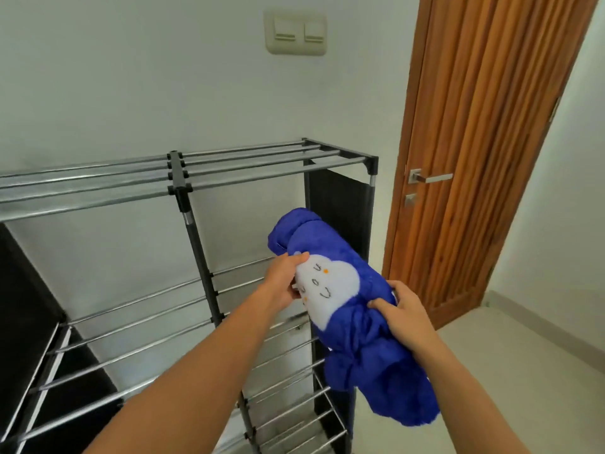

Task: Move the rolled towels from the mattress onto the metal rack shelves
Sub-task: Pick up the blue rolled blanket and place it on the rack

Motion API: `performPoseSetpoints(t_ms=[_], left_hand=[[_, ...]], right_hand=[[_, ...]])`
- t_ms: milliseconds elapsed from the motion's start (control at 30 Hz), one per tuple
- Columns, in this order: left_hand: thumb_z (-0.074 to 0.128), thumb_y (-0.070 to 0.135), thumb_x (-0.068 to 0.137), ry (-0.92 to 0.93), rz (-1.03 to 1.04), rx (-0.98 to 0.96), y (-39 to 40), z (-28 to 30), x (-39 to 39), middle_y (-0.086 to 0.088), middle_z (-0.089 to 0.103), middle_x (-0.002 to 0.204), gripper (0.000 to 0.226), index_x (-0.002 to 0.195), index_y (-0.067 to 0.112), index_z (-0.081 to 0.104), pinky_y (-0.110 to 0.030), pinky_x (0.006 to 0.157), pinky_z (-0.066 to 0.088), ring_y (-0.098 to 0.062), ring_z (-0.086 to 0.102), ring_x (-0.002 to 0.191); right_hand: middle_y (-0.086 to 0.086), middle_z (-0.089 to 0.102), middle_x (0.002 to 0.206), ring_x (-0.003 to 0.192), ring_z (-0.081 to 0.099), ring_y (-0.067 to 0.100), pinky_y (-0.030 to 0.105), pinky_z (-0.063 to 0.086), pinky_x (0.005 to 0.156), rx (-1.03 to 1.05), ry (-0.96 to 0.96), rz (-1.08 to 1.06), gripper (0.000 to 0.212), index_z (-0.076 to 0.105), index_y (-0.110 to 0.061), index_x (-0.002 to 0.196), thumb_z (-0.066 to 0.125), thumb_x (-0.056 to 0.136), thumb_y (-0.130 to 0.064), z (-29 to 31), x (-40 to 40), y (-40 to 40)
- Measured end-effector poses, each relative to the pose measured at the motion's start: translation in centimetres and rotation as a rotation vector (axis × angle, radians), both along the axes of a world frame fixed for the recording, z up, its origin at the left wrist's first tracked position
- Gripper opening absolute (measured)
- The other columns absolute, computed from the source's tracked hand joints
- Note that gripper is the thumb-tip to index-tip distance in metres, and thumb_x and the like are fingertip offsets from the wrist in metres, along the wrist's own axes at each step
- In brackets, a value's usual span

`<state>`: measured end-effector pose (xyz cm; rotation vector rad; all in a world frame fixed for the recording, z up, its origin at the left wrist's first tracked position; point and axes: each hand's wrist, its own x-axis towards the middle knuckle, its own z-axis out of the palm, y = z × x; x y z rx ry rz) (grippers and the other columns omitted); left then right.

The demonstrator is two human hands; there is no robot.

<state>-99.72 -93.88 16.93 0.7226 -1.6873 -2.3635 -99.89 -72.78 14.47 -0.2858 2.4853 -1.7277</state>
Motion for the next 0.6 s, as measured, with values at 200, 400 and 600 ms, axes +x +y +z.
performPoseSetpoints(t_ms=[200, 400, 600], left_hand=[[0.059, 0.020, 0.086, 0.010, 0.127, -0.088, -3.6, 0.4, -7.6, -0.011, 0.070, 0.108, 0.028, 0.113, 0.013, 0.061, -0.041, 0.080, 0.054, -0.030, 0.066, 0.092], [0.056, 0.026, 0.084, -0.159, 0.185, -0.402, -6.6, -3.3, -9.7, -0.016, 0.067, 0.112, 0.031, 0.109, 0.009, 0.062, -0.049, 0.089, 0.055, -0.036, 0.064, 0.100], [0.054, 0.030, 0.087, -0.217, 0.160, -0.545, -6.7, -4.4, -10.3, -0.017, 0.062, 0.124, 0.043, 0.123, 0.006, 0.057, -0.043, 0.097, 0.050, -0.037, 0.059, 0.110]], right_hand=[[0.002, 0.060, 0.107, 0.094, 0.056, 0.016, 0.016, 0.038, 0.069, 0.049, 0.129, -0.072, 0.040, 0.047, -0.011, 0.127, 0.058, 0.089, -0.014, 0.5, -4.9, -5.7], [0.009, 0.061, 0.121, 0.105, 0.060, 0.022, 0.021, 0.040, 0.079, 0.203, 0.204, -0.144, 0.040, 0.044, -0.013, 0.130, 0.053, 0.092, -0.018, -1.4, -6.5, -9.3], [0.008, 0.058, 0.122, 0.102, 0.060, 0.025, 0.027, 0.038, 0.073, 0.404, 0.260, -0.167, 0.040, 0.038, -0.018, 0.134, 0.044, 0.096, -0.028, -1.5, -6.8, -10.1]])
